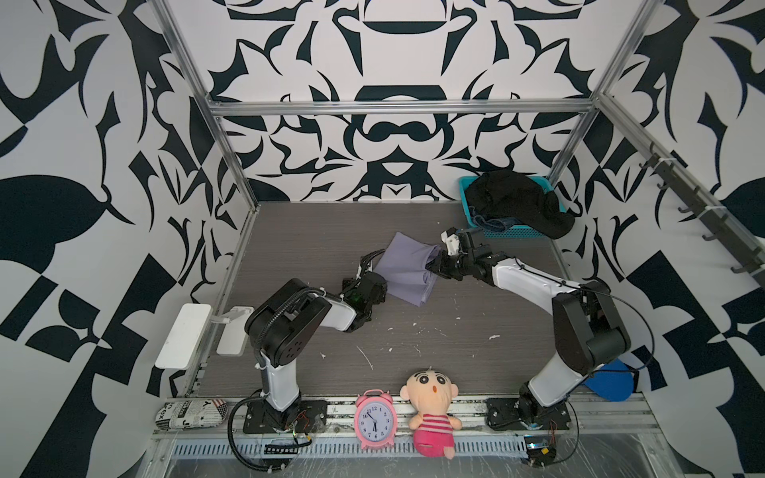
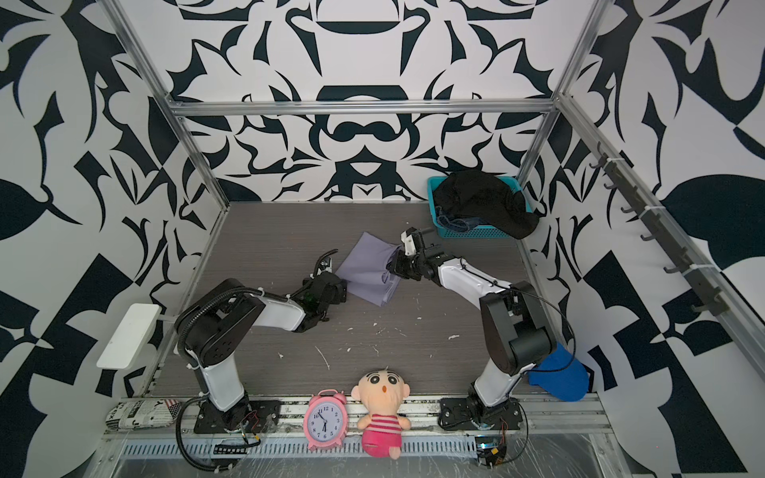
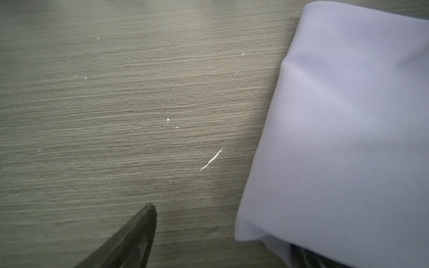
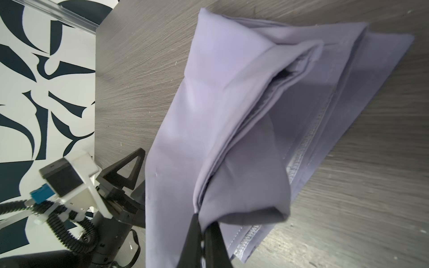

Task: Fold and stack skirts
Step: Fold the skirt at the center of the table.

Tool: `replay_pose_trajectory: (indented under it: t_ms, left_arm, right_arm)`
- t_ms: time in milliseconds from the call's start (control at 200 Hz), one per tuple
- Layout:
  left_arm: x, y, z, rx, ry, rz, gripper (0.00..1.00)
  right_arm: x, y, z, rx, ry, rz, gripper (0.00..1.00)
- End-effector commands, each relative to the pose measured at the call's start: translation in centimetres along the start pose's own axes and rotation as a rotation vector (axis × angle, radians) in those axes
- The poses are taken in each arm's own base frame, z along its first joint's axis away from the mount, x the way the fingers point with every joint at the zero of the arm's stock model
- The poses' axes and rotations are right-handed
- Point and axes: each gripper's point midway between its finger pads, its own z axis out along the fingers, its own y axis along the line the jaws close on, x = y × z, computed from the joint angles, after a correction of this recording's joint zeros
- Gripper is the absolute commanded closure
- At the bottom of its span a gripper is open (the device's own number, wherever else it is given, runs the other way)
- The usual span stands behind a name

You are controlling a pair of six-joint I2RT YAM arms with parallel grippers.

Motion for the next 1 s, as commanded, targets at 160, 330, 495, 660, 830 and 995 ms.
replay_pose_trajectory:
  t_ms: [160,330,495,660,830,995]
  left_arm:
    - [-0.9,0.5,-0.5,-0.019,-0.012,-0.018,0.08]
    - [-2.7,-0.1,-2.6,0.022,-0.066,-0.014,0.05]
    - [-6.2,-3.6,-8.1,0.278,-0.192,0.022,0.0]
    - [-7.9,-4.8,-13.0,0.493,-0.283,0.034,0.03]
    - [-10.6,-5.0,-12.3,0.556,-0.235,0.035,0.07]
    - [-15.3,-4.8,-7.8,0.587,-0.219,-0.062,0.1]
  right_arm:
    - [-2.7,2.3,-0.7,-0.058,-0.063,-0.075,1.0]
    - [0.0,-0.5,0.7,-0.023,-0.02,-0.046,1.0]
    - [2.4,-3.6,2.4,0.021,0.031,-0.019,1.0]
    - [3.1,-4.7,3.6,0.024,0.054,-0.008,1.0]
    - [3.2,-4.6,3.7,0.014,0.057,-0.007,0.87]
    - [2.5,-3.5,1.4,0.013,0.013,-0.027,0.6]
